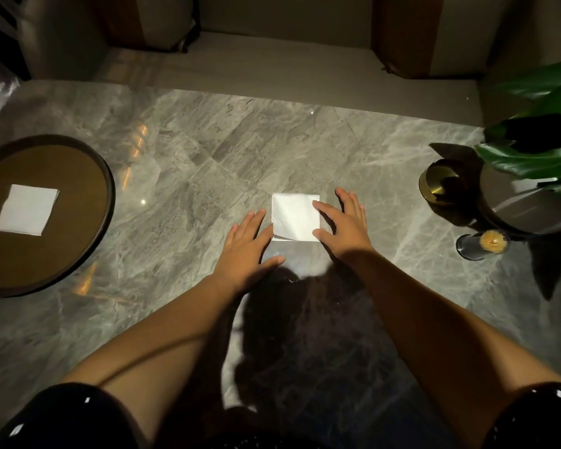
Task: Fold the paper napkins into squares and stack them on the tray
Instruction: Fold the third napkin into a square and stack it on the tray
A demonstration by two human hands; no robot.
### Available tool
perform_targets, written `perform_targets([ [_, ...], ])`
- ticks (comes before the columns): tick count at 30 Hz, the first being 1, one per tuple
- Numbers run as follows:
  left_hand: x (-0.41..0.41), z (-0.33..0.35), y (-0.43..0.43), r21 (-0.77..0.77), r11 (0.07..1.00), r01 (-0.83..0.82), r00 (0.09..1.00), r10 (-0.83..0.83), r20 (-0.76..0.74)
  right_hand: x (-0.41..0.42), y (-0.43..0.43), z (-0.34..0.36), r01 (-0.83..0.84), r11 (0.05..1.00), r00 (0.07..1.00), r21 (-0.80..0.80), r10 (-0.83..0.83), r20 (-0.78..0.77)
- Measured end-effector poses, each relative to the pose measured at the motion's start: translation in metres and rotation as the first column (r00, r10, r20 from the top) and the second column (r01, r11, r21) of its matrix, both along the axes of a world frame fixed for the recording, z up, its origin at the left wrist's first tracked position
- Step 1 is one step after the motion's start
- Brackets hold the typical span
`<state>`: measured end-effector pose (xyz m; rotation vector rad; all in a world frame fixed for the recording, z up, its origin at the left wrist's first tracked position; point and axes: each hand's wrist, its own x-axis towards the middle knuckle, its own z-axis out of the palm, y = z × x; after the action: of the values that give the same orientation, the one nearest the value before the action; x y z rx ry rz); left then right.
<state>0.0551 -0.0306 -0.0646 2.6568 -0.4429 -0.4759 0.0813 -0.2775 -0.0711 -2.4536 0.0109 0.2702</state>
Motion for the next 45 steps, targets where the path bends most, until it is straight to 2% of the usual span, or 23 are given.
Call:
perform_targets([
  [5, 0.014, 0.013, -0.003, -0.207, 0.952, -0.225, 0.966, 0.245, 0.077, 0.003, -0.009, -0.001, -0.12, 0.989, 0.992, -0.082, 0.116, -0.054],
  [7, 0.022, 0.018, -0.01, -0.23, 0.942, -0.244, 0.957, 0.273, 0.103, 0.003, -0.008, 0.0, -0.12, 0.989, 0.991, -0.084, 0.114, -0.073],
  [12, 0.035, 0.019, -0.047, -0.026, 0.992, -0.121, 0.991, 0.123, 0.062, 0.006, -0.003, 0.005, -0.019, 0.999, 0.997, 0.046, 0.022, -0.079],
  [16, 0.037, 0.011, -0.056, 0.18, 0.975, -0.128, 0.991, 0.133, -0.013, 0.003, 0.003, 0.003, -0.038, 0.996, 0.997, -0.084, 0.033, -0.064],
  [18, 0.035, 0.009, -0.051, 0.222, 0.967, -0.128, 0.99, 0.136, -0.023, 0.002, 0.003, 0.0, -0.063, 0.99, 0.996, -0.127, 0.055, -0.067],
  [30, 0.038, 0.005, 0.001, 0.228, 0.97, -0.086, 0.996, 0.086, 0.009, 0.004, 0.0, -0.001, -0.104, 0.981, 0.99, -0.162, 0.088, -0.106],
  [34, 0.038, 0.006, -0.001, 0.207, 0.975, -0.087, 0.996, 0.091, -0.008, 0.01, 0.007, 0.009, -0.117, 0.958, 0.987, -0.263, 0.083, -0.139],
  [38, 0.039, 0.008, -0.001, 0.204, 0.976, -0.078, 0.996, 0.082, -0.014, 0.027, 0.015, 0.021, -0.015, 0.939, 1.0, -0.344, 0.009, -0.017],
  [41, 0.039, 0.008, -0.002, 0.206, 0.975, -0.079, 0.996, 0.085, -0.023, 0.046, 0.019, 0.026, 0.014, 0.931, 1.0, -0.365, -0.01, 0.013],
  [45, 0.04, 0.008, -0.001, 0.194, 0.977, -0.084, 0.995, 0.093, -0.036, 0.06, 0.024, 0.031, -0.046, 0.946, 0.996, -0.321, 0.019, -0.087],
])
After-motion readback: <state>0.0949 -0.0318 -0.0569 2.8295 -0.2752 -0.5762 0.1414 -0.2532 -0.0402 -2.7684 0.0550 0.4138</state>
